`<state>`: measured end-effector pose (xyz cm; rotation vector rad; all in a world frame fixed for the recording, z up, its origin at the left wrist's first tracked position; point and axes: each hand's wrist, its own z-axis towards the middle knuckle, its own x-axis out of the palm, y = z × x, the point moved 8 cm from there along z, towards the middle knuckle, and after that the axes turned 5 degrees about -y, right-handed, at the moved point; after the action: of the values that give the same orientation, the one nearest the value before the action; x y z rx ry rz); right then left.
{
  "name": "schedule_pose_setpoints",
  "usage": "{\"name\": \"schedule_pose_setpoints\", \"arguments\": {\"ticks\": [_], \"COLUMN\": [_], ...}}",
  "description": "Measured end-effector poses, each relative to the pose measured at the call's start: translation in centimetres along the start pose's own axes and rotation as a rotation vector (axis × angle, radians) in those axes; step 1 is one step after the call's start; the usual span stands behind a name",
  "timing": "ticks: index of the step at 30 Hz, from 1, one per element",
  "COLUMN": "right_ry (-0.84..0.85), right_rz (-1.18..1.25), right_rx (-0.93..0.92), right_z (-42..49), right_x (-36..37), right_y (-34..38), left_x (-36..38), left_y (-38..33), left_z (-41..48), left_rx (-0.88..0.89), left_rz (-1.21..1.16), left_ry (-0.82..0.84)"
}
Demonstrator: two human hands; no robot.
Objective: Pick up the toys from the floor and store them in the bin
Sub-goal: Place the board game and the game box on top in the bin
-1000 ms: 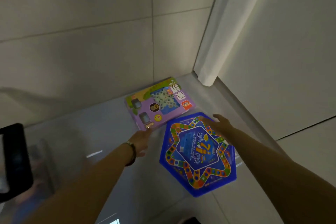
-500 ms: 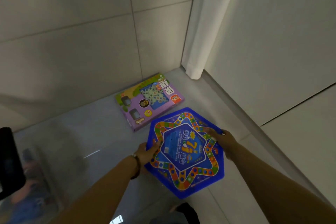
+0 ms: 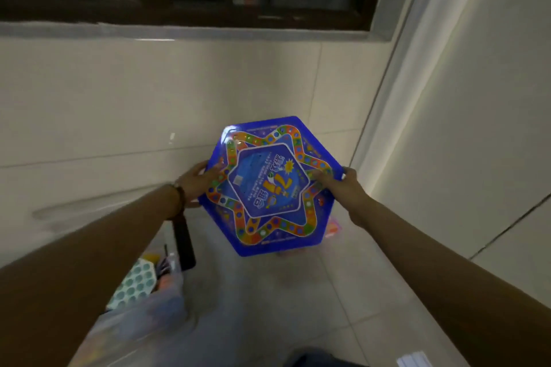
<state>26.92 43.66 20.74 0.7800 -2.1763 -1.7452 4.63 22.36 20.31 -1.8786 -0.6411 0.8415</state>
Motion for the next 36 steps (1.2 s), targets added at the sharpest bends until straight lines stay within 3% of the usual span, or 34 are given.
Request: {"name": "schedule_pose_setpoints", "arguments": {"ticks": [6, 13, 21, 25, 32, 36], "right_ry": [0.272, 0.459, 0.608, 0.665, 0.546, 0.518], "right_rz": [-0.061, -0.11, -0.215, -0.354, -0.544, -0.665], "right_rx": [-0.173, -0.083, 0.066, 0.174, 0.247, 0.202], "right_z": [-5.8, -9.6, -9.6, -8.9, -5.3, -4.7], "right_x": [17.3, 32.7, 41.3, 43.0, 45.0, 45.4], "right_y": [6.3, 0.9, -10.6, -16.8, -22.1, -23.3], "left_x": [-19.1, -31.5, -33.7, -31.8, -31.2, -30.7], "left_y": [4.0, 14.8, 25.4, 30.6, 35.4, 37.4], "left_z": [-4.6, -7.3, -6.1, -4.4, 0.5, 1.5], "left_rx": [-0.032, -0.133, -0.08, -0.158, -0.412, -0.467], "left_rz": [-0.082, -0.148, -0.137, -0.102, 0.138, 0.32], "left_ry": [-0.282, -0.497, -0.511, -0.497, -0.42, -0.439]}}
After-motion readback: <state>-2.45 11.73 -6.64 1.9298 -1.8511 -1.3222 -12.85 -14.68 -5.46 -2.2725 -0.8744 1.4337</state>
